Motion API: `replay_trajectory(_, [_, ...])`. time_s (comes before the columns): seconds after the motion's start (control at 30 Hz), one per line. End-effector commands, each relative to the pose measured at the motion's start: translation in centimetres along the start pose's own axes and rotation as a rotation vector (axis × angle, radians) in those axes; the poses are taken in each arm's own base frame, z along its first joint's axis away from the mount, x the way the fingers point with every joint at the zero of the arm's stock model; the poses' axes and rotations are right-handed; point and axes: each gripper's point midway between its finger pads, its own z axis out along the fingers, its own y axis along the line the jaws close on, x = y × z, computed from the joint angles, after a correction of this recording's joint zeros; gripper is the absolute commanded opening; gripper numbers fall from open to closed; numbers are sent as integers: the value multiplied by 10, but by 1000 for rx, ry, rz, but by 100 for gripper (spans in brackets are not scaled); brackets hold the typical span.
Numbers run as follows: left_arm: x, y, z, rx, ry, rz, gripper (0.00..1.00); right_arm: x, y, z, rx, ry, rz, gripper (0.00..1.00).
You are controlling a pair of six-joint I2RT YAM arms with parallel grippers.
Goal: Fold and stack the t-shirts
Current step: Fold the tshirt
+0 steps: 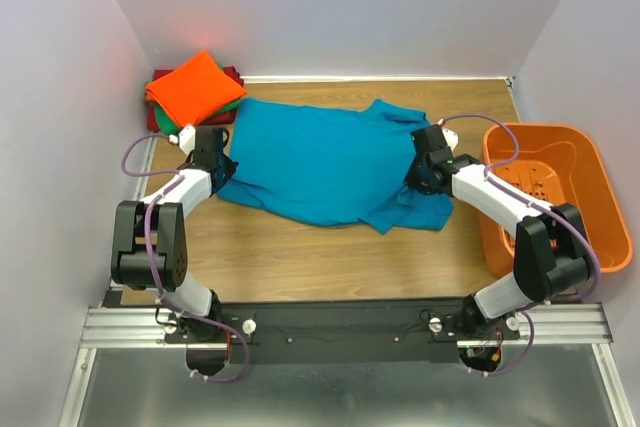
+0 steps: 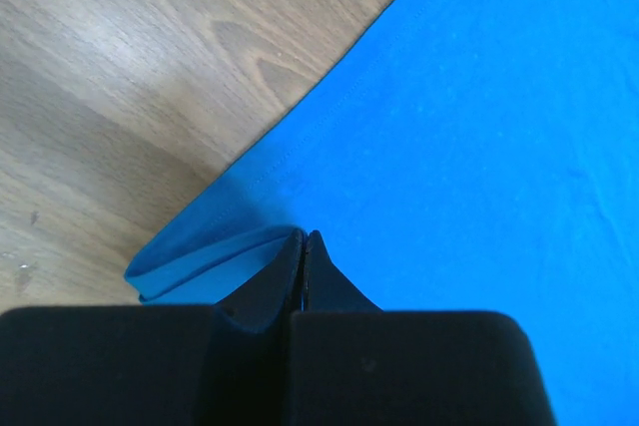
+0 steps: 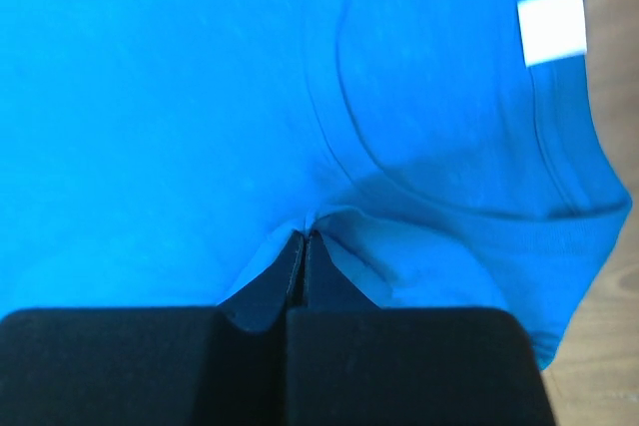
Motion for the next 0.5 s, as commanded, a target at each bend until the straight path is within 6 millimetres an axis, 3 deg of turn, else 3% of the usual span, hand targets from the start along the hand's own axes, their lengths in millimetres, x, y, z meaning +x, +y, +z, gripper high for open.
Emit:
replay_trajectory(0.0, [-10, -17, 3, 36, -19, -27, 0, -26, 12, 3, -45, -42, 4, 1])
replay_trajectory(0.47, [-28, -30, 2, 44, -55, -48, 0, -62, -10, 5, -41, -91, 65, 1])
